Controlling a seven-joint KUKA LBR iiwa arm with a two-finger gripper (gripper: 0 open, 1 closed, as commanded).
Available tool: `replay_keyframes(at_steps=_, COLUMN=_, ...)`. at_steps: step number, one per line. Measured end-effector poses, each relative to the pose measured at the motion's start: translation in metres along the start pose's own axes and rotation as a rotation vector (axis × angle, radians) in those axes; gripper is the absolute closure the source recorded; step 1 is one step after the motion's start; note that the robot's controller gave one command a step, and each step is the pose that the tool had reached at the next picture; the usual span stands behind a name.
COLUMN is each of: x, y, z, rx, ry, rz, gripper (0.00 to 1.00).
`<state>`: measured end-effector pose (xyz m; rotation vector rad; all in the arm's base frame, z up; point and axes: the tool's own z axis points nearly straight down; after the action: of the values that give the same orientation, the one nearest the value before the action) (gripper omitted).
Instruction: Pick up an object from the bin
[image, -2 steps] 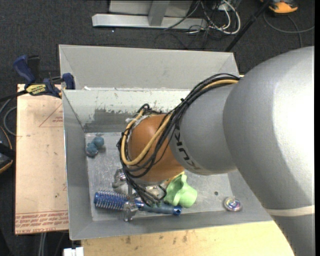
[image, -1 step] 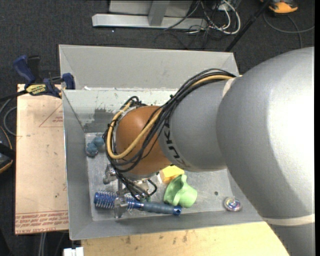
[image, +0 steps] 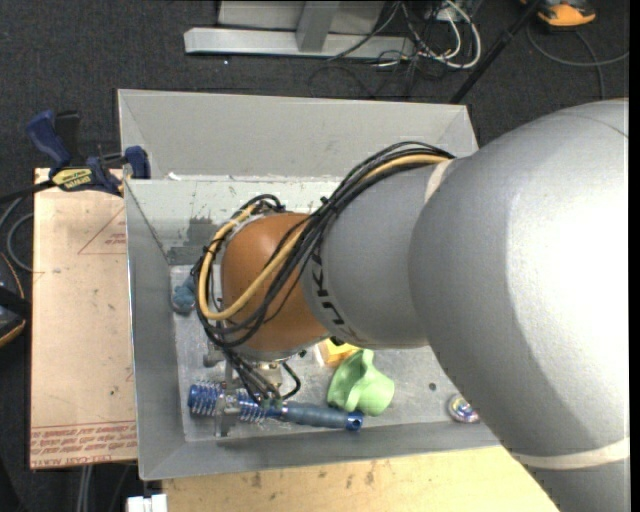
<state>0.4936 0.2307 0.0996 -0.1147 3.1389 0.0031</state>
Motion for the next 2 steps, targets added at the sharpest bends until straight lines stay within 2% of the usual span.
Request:
replay_keyframes(at_steps=1, x=0.0021, y=-0.0027, z=0.0252, rx=-0.004, ry=-0.006, rz=0.167, gripper=0.00)
replay_keyframes(at_steps=2, x=0.0008, y=-0.0012, z=0.0233, rx=-0.002, ry=-0.003, rz=0.166, gripper=0.00)
